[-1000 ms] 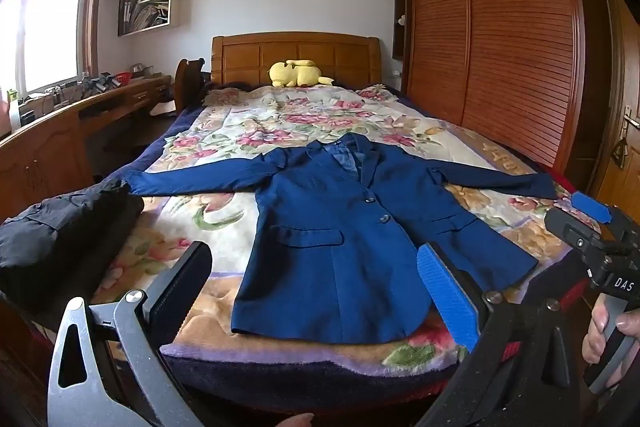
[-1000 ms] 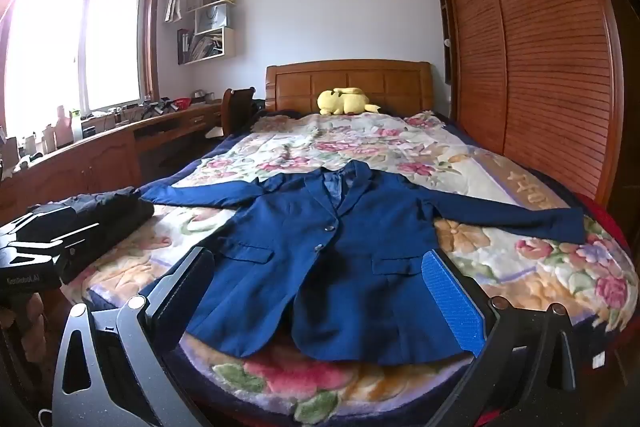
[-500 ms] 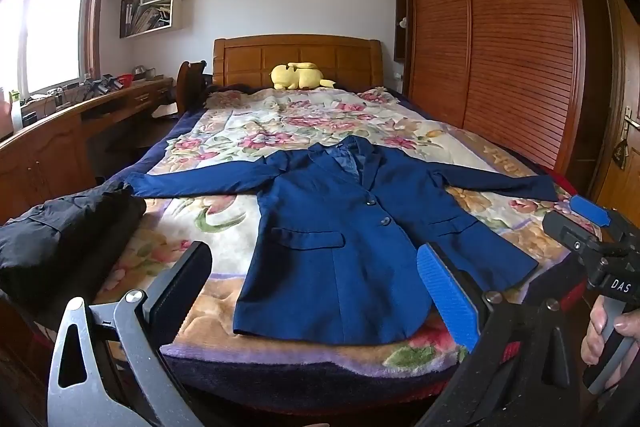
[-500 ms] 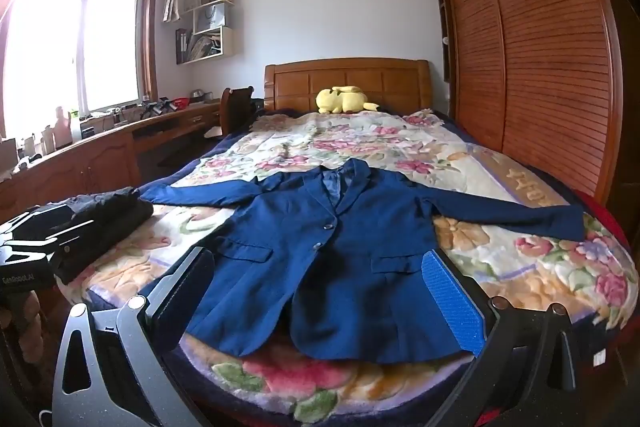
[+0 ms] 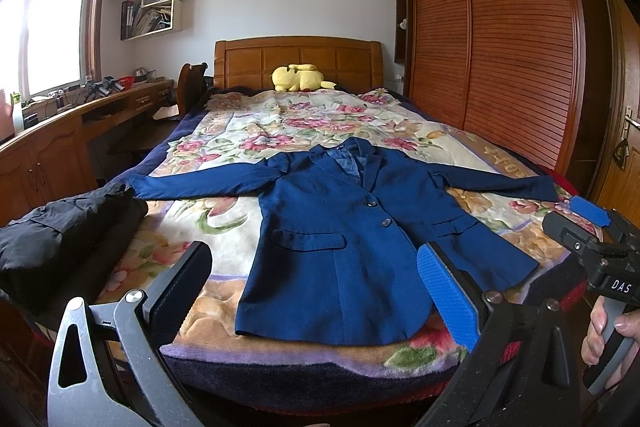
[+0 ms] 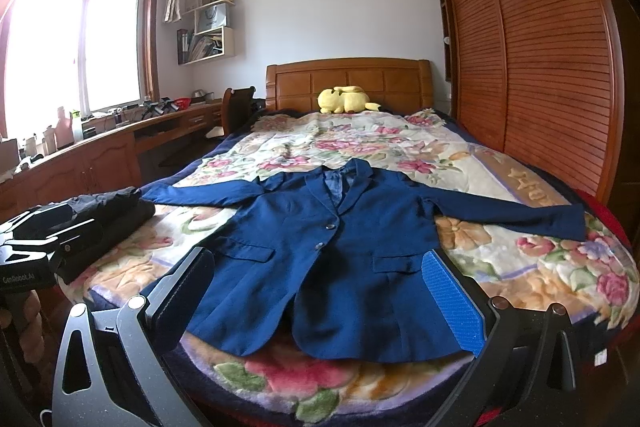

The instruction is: Fold large clothes

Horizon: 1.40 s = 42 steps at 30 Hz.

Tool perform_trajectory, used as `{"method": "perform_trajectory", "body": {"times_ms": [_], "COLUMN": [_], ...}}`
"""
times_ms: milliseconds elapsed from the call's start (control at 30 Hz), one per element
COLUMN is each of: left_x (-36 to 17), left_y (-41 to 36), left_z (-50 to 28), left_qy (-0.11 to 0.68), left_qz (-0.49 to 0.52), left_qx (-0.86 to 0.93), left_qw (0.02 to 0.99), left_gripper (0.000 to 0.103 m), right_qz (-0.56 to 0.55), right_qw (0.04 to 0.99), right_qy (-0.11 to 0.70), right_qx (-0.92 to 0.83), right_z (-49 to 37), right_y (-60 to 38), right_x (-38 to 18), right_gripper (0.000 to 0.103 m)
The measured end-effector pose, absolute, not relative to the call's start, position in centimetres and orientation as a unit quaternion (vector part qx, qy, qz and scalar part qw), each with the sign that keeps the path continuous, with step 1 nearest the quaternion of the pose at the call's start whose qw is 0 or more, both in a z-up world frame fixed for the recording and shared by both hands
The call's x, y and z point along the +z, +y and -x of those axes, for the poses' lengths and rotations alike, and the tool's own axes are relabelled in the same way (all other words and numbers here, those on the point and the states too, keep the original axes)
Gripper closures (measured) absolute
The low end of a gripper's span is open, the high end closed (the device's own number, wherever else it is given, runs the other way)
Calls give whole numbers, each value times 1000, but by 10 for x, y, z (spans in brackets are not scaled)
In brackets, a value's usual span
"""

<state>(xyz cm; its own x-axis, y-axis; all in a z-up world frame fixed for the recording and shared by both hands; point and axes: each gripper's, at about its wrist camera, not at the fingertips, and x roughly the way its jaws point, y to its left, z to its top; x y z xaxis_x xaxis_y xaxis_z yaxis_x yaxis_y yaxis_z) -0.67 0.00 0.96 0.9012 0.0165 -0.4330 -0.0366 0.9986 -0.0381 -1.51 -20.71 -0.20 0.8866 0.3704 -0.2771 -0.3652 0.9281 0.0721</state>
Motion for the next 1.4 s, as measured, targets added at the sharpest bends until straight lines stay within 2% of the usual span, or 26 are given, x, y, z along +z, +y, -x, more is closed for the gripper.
{"method": "perform_trajectory", "body": {"times_ms": [1400], "left_x": [16], "left_y": [-2], "left_z": [7], "left_qy": [224], "left_qz": [21], "left_qx": [14], "left_qw": [974], "left_gripper": [0], "right_qz": [-17], "right_qw": [972], "right_qy": [136], "right_qx": [192], "right_z": [19], "right_y": [-211], "right_x": [-3], "right_gripper": [0]}}
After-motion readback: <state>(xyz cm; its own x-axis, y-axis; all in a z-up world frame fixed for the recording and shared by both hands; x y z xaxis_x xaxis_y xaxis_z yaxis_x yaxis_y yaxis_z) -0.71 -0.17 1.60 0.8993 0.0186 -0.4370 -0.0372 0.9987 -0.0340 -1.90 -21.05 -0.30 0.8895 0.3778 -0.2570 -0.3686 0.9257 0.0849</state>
